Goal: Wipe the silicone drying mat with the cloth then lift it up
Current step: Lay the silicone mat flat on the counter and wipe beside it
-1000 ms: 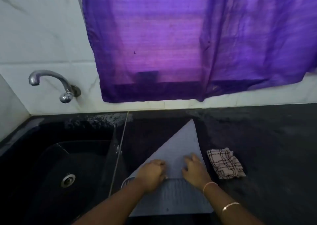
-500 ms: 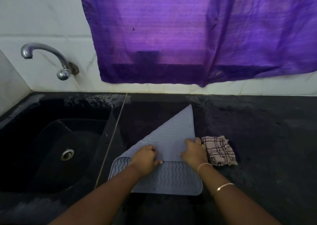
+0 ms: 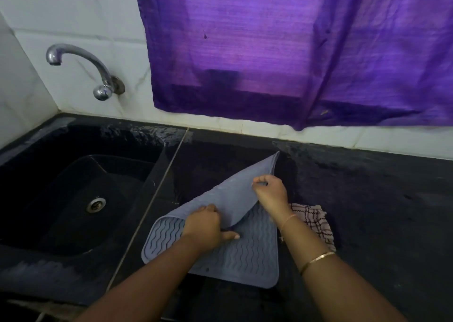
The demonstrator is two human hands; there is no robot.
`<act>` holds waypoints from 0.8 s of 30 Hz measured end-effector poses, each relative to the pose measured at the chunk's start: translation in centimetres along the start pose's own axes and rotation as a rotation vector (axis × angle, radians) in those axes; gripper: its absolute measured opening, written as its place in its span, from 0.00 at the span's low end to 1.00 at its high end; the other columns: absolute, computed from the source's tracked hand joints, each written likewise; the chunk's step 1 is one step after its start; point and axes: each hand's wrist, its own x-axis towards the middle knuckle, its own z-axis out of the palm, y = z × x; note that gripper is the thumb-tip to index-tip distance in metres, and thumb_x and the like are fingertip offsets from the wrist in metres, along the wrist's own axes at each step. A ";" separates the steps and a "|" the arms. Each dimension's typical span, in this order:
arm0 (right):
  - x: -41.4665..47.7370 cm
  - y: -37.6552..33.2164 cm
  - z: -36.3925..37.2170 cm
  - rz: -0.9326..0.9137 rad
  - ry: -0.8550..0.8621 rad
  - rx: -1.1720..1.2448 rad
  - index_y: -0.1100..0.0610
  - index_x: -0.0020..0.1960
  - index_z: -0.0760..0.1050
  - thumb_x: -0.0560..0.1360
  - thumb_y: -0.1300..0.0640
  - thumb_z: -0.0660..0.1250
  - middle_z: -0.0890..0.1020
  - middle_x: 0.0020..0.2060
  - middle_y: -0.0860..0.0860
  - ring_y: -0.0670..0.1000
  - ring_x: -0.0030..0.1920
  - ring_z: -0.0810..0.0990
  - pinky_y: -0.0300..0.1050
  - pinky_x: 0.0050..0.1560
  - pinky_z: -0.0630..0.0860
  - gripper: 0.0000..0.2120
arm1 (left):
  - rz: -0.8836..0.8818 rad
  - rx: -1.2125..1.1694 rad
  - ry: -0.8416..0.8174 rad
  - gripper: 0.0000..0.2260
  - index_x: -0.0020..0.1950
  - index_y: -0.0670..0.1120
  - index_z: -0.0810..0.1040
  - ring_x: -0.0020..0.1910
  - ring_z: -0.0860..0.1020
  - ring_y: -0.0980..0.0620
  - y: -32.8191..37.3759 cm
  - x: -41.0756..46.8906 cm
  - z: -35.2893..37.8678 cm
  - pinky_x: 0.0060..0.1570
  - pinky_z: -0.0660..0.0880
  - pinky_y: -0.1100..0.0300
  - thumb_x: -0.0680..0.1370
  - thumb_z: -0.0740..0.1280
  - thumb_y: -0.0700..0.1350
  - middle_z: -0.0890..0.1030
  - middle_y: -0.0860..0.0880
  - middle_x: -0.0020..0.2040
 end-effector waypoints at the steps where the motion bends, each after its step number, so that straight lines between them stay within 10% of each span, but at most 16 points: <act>1: 0.2 -0.5 0.3 0.009 -0.003 0.039 0.59 0.49 0.79 0.74 0.64 0.64 0.79 0.41 0.50 0.48 0.42 0.76 0.41 0.43 0.73 0.06 | 0.023 -0.007 0.036 0.37 0.69 0.47 0.68 0.64 0.71 0.48 0.0 -0.1 -0.2 0.62 0.69 0.54 0.69 0.63 0.70 0.72 0.47 0.66; 10: 1.1 -5.8 3.5 0.107 -0.017 0.341 0.64 0.46 0.75 0.77 0.65 0.60 0.78 0.39 0.59 0.53 0.36 0.80 0.39 0.26 0.78 0.06 | 0.187 -0.195 0.322 0.21 0.72 0.49 0.65 0.62 0.73 0.48 -2.2 2.0 -4.4 0.57 0.71 0.55 0.79 0.60 0.50 0.72 0.48 0.66; 24: 3.2 -7.0 6.2 0.135 -0.058 0.055 0.56 0.70 0.64 0.80 0.62 0.54 0.73 0.52 0.54 0.54 0.49 0.76 0.50 0.50 0.77 0.19 | 0.288 -0.432 0.319 0.08 0.50 0.44 0.80 0.47 0.80 0.44 -8.5 12.1 -10.5 0.46 0.77 0.52 0.77 0.62 0.38 0.83 0.44 0.48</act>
